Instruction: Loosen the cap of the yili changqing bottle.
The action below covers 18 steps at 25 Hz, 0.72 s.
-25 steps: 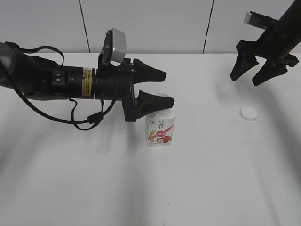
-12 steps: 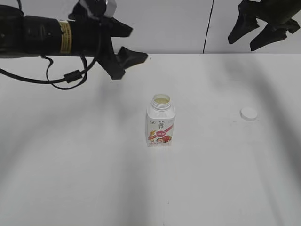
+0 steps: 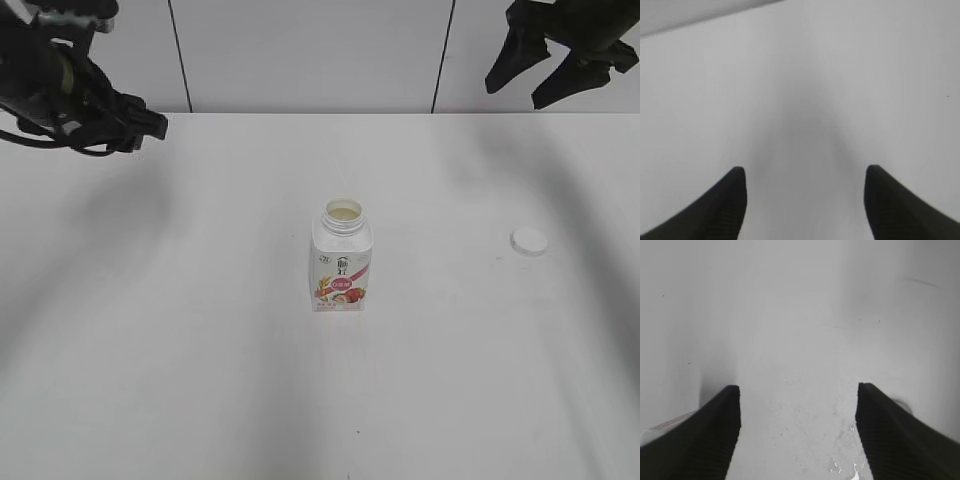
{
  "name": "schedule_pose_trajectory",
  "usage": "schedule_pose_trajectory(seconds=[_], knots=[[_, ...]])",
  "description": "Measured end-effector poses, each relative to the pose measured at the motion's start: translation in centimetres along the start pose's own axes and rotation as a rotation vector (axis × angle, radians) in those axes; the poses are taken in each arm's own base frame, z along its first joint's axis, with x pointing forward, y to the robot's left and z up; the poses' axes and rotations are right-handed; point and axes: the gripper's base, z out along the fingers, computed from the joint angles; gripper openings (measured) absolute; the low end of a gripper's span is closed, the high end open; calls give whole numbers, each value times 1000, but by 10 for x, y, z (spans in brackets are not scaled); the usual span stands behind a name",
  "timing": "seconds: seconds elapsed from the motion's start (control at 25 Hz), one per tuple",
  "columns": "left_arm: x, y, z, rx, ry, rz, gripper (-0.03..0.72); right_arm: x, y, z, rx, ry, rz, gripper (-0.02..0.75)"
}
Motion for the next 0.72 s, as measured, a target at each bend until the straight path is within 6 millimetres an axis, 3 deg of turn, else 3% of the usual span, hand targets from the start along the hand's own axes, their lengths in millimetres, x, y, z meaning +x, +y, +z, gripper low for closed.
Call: schedule_pose_trajectory(seconds=[0.24,0.36,0.52,0.72], knots=[[-21,-6,-20,118,84,-144,428,1,-2,0,23,6,-8,565],[-34,2,-31,135,158,-174,427,2,-8,-6,115,16,-27,565],[-45,15,-37,125,248,-177,427,3,-7,-33,242,-18,-43,565],[-45,19,-39,115,276,-171,426,8,12,-79,280,-111,-70,565]])
